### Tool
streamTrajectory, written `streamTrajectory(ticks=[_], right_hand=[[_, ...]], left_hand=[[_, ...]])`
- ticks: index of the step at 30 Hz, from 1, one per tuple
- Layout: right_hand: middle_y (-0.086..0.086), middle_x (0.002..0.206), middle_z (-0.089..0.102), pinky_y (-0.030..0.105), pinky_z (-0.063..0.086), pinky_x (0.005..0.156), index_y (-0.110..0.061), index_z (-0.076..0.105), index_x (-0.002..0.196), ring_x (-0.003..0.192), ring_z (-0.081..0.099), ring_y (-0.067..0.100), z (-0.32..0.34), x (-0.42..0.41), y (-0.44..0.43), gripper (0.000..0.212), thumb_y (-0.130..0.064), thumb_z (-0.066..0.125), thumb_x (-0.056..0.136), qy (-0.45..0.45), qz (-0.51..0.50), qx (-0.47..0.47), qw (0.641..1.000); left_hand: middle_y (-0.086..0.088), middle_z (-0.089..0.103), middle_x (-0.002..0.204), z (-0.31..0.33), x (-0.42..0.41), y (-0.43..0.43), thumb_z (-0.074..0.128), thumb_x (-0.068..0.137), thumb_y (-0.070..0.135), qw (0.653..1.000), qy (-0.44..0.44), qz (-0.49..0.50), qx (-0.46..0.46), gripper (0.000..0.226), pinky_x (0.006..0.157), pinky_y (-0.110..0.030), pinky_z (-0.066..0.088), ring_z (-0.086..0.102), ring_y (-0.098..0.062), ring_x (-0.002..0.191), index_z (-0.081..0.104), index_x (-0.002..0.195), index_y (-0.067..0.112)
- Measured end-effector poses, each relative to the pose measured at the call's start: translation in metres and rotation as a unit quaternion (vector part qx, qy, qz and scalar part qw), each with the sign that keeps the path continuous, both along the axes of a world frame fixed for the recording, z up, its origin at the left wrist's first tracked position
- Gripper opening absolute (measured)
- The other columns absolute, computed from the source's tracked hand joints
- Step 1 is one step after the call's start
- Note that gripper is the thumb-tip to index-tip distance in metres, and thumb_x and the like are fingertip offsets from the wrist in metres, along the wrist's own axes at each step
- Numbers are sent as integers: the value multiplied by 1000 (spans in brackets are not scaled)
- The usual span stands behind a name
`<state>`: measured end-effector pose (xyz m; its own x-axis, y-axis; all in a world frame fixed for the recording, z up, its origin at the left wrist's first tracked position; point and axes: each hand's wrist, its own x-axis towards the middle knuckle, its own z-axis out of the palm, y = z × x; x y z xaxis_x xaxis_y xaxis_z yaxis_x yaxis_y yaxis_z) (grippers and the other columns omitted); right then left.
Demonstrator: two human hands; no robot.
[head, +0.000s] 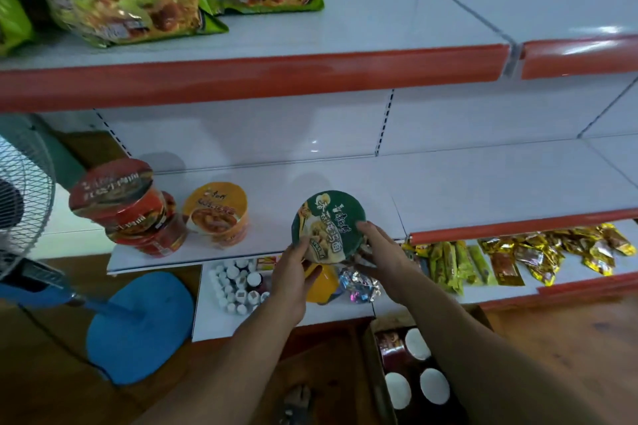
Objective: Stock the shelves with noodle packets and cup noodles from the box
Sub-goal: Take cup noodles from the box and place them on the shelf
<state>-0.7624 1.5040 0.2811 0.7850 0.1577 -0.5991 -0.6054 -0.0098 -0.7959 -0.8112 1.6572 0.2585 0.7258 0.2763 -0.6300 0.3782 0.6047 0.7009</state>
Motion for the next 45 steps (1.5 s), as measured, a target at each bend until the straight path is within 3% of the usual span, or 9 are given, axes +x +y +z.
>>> streamTrajectory(ticks=[4,11,23,31,33,37,40,43,45], right_hand=[[7,118,66,33,55,85,-20,60,128,105,63,21,-10,23,42,40,-38,62,93,13,-52,-10,999],[6,92,70,52,54,94,-20,66,86,95,67,29,-28,50,89,10,-23,61,94,14,-76,-85,993],[11,99,69,54,53,93,-15,64,107,97,68,31,-40,73,114,18,-15,58,90,7,-50,-120,991],[6,111,68,43,54,95,-15,61,125,101,65,23,-34,68,97,37,-26,63,89,-26,-35,-187,981],[6,115,68,36,52,89,-16,62,125,106,64,27,-29,63,84,37,-27,62,89,-39,-35,-211,976],[3,113,68,33,51,83,-17,62,125,95,64,21,-17,52,49,36,-25,60,90,-61,-32,-245,967],[0,104,66,26,49,66,-17,62,123,79,61,15,-10,36,14,34,-24,60,90,-72,-34,-253,964],[-1,105,67,33,50,85,-17,62,122,91,61,20,-5,16,-30,35,-26,60,89,-88,-22,-301,949],[-1,102,63,28,44,79,-18,61,121,89,57,18,-2,1,-66,33,-32,60,91,-97,-11,-344,934]], left_hand=[[-13,63,122,-7,23,37,54,99,15,1000,-3,-6,11,22,76,-31,54,58,-26,116,63,119,15],[-9,66,120,-19,56,70,53,98,10,997,8,-4,75,26,74,-28,54,62,-18,102,63,122,17],[0,64,117,-29,86,97,49,103,19,991,10,-56,124,20,74,-23,53,60,-12,105,59,118,27],[-4,63,92,-23,75,96,55,99,27,961,12,-57,272,15,78,-44,51,59,-27,94,64,92,16],[-17,63,107,-21,64,88,57,98,30,944,19,-40,328,31,65,-33,42,58,-35,106,62,109,2],[-1,59,129,-8,33,65,61,95,27,929,5,-6,370,35,82,-26,39,55,-18,116,59,128,15],[5,63,118,0,17,32,59,96,25,906,-43,-69,415,26,70,-13,39,57,-7,98,62,122,21],[4,65,109,2,6,-11,58,97,31,889,-68,-175,417,17,71,-21,43,58,-3,90,61,113,31],[7,64,106,1,-2,-46,59,96,34,863,-65,-270,423,18,76,-25,44,58,-2,89,59,114,34]])
